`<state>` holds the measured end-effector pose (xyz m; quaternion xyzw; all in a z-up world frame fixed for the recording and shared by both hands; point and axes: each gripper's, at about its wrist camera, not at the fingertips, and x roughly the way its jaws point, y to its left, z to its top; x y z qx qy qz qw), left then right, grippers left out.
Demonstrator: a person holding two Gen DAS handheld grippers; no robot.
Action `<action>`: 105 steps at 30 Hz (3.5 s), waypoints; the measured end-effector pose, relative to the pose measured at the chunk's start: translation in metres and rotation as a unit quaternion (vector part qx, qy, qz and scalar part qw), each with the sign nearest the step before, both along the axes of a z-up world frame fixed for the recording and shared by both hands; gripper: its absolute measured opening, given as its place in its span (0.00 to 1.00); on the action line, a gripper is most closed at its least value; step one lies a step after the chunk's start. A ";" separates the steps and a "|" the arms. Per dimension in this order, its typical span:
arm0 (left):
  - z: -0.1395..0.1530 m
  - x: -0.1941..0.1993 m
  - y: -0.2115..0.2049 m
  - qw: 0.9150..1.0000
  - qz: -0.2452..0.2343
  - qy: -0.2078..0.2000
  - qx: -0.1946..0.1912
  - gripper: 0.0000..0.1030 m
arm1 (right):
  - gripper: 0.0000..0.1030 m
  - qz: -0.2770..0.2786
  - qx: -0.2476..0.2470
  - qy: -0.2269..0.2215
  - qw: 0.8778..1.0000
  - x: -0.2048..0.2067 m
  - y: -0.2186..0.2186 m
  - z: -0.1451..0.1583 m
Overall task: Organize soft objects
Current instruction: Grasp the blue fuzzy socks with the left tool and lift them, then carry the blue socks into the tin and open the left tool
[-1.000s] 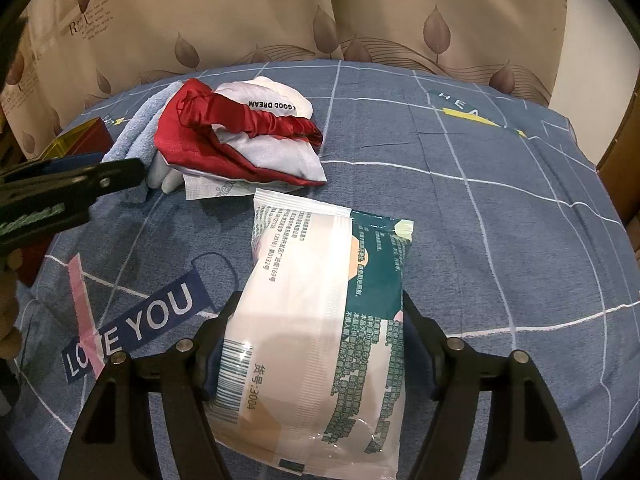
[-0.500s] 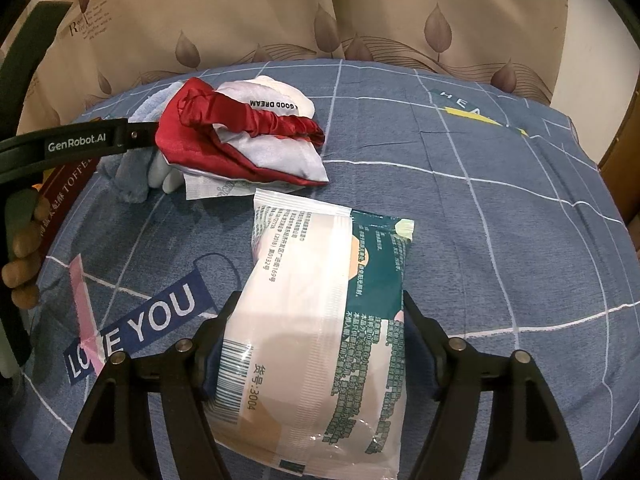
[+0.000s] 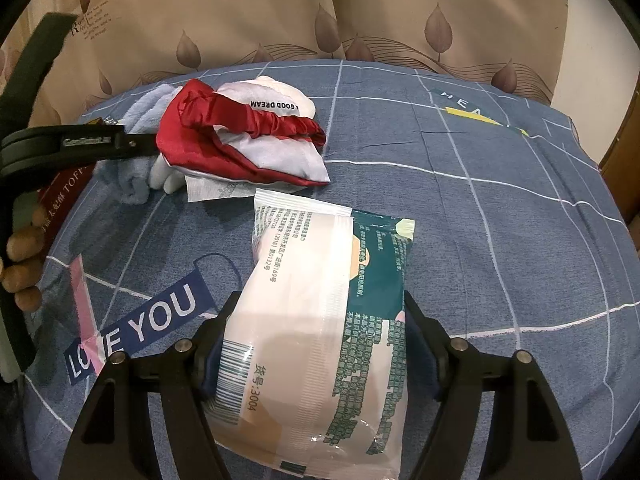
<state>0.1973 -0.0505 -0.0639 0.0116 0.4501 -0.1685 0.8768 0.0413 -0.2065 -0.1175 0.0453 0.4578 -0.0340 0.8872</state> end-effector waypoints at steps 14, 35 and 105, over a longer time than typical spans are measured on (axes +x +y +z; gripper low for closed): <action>0.036 -0.022 0.023 1.000 0.007 -0.024 0.014 0.21 | 0.70 -0.001 -0.003 -0.001 1.000 0.001 0.001 0.000; 0.079 -0.034 0.102 0.996 0.063 -0.042 0.057 0.21 | 0.70 0.000 -0.005 -0.002 1.000 0.000 0.001 -0.001; 0.059 0.002 0.194 0.976 0.170 -0.034 0.133 0.34 | 0.70 -0.001 -0.006 -0.003 1.000 0.000 0.001 -0.002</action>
